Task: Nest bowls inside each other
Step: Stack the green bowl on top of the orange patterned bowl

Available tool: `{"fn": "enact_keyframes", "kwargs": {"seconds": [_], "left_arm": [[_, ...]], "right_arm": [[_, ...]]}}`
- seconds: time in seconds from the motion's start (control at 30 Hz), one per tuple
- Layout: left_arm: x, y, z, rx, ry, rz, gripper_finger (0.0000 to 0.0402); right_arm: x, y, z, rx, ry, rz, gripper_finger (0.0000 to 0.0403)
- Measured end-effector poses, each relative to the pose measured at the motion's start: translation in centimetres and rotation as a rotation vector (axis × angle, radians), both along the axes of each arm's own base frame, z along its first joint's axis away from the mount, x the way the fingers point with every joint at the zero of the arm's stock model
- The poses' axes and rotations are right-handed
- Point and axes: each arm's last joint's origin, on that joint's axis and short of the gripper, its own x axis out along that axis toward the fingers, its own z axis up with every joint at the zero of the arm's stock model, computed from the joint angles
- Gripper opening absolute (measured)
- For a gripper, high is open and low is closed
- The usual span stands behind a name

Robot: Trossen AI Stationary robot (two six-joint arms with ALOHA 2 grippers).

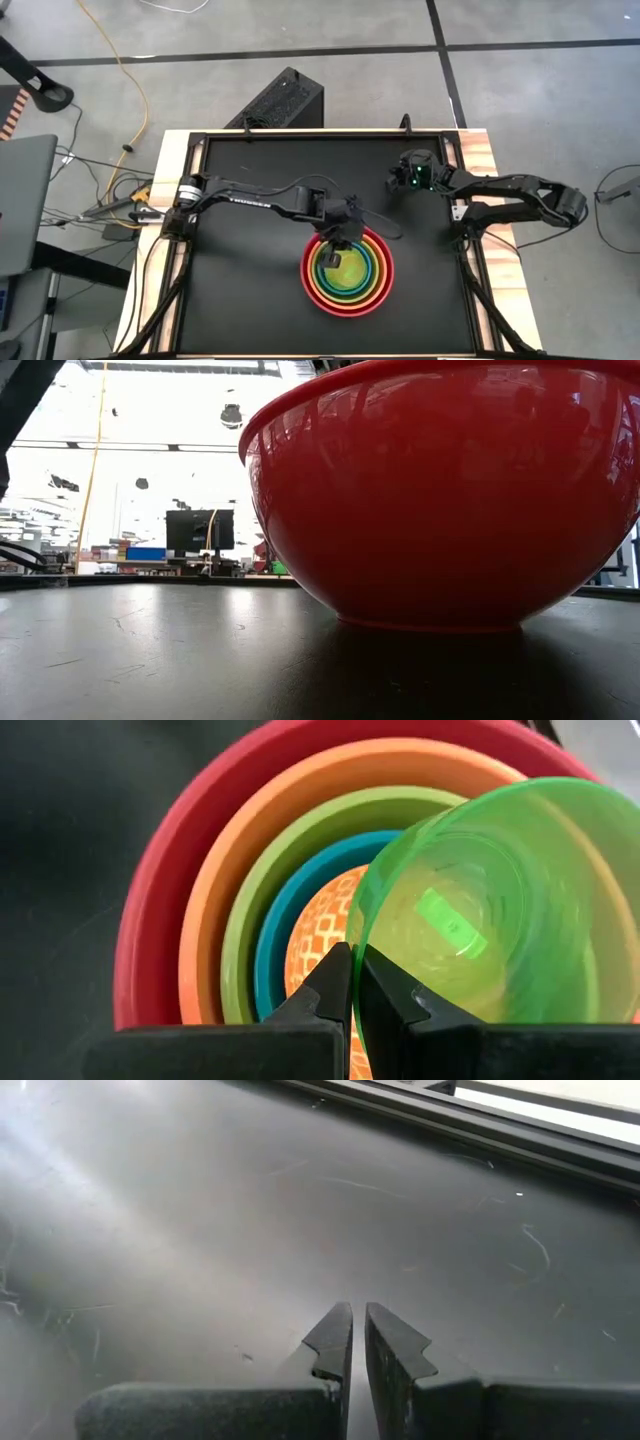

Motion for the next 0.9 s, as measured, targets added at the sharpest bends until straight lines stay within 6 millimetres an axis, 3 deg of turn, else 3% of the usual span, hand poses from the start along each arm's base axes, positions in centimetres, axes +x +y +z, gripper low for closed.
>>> {"fn": "enact_keyframes", "kwargs": {"seconds": [0.17, 0.37, 0.9], "left_arm": [[0.0, 0.1, -0.2, 0.013, 0.015, 0.017, 0.0000], [-0.4, 0.1, -2.3, 0.064, 0.061, 0.051, 0.0000], [-0.6, 0.1, -2.2, 0.078, 0.074, 0.046, 0.0015]], "right_arm": [[0.1, 0.0, 0.2, -0.015, -0.014, 0.006, 0.0047], [0.1, 0.0, 0.2, -0.016, -0.013, 0.007, 0.0047], [0.1, 0.0, 0.2, -0.015, -0.012, 0.007, 0.0047]]}}
